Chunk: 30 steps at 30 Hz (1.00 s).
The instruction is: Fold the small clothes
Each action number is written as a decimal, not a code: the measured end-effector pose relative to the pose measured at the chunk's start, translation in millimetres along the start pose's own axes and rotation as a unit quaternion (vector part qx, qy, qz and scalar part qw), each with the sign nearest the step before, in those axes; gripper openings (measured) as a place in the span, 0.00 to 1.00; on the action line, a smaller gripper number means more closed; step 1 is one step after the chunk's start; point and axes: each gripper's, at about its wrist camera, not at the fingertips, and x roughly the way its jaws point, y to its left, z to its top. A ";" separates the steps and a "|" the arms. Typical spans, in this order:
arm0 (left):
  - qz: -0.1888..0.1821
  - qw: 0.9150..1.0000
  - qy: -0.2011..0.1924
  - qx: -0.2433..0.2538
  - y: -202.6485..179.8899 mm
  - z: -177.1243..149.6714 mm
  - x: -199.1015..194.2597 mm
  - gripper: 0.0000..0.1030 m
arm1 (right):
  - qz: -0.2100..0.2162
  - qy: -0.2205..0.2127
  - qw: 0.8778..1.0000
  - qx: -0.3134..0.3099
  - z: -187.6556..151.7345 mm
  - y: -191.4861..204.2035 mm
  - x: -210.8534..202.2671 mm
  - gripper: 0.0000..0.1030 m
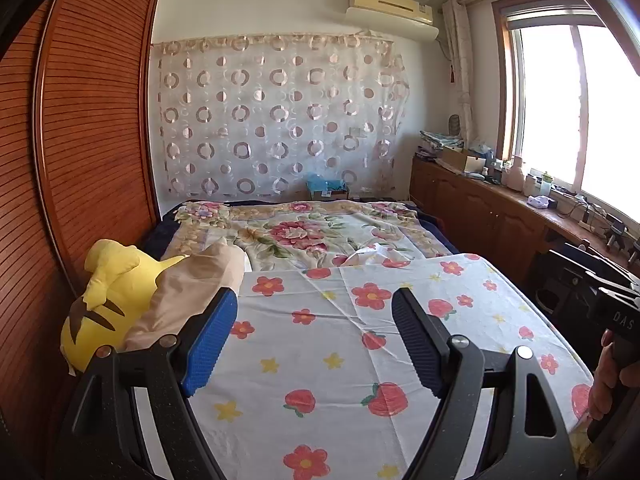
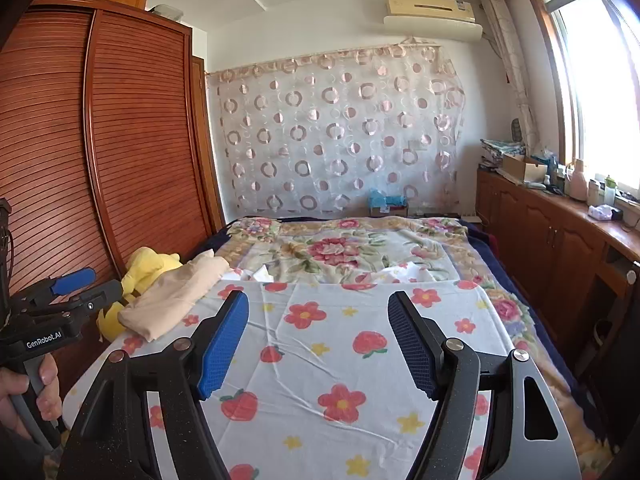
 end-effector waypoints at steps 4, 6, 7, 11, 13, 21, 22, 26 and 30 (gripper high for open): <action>0.000 1.000 0.000 0.001 0.4 -0.3 0.0 0.78 | 0.000 0.000 1.000 0.000 0.2 -1.5 0.8 0.72; 0.000 1.000 0.000 0.000 0.6 0.3 -0.4 0.78 | -0.001 -0.001 1.000 0.000 0.9 -1.6 0.0 0.72; -0.001 1.000 0.001 0.000 0.6 0.2 -0.4 0.78 | -0.001 -0.001 1.000 0.001 1.1 -2.4 -0.3 0.72; -0.001 1.000 -0.001 0.000 0.9 0.0 -0.4 0.78 | 0.000 -0.001 1.000 -0.001 0.7 -6.1 -2.3 0.72; -0.001 1.000 0.000 0.000 0.8 0.0 -0.2 0.78 | 0.000 -0.001 1.000 0.000 1.3 -8.2 -2.8 0.72; 0.000 1.000 -0.001 0.001 1.2 0.4 -0.7 0.78 | -0.001 -0.003 1.000 -0.002 3.1 -14.9 -5.7 0.72; 0.000 1.000 -0.001 0.002 1.1 0.6 -0.9 0.78 | -0.001 -0.003 1.000 -0.003 3.9 -16.0 -5.9 0.72; 0.000 1.000 -0.001 0.001 1.1 0.0 -0.5 0.78 | -0.002 -0.002 1.000 -0.004 4.2 -18.7 -6.3 0.72; 0.000 1.000 -0.001 0.001 1.4 -0.6 -0.3 0.78 | 0.000 -0.004 1.000 -0.002 4.0 -18.8 -6.8 0.72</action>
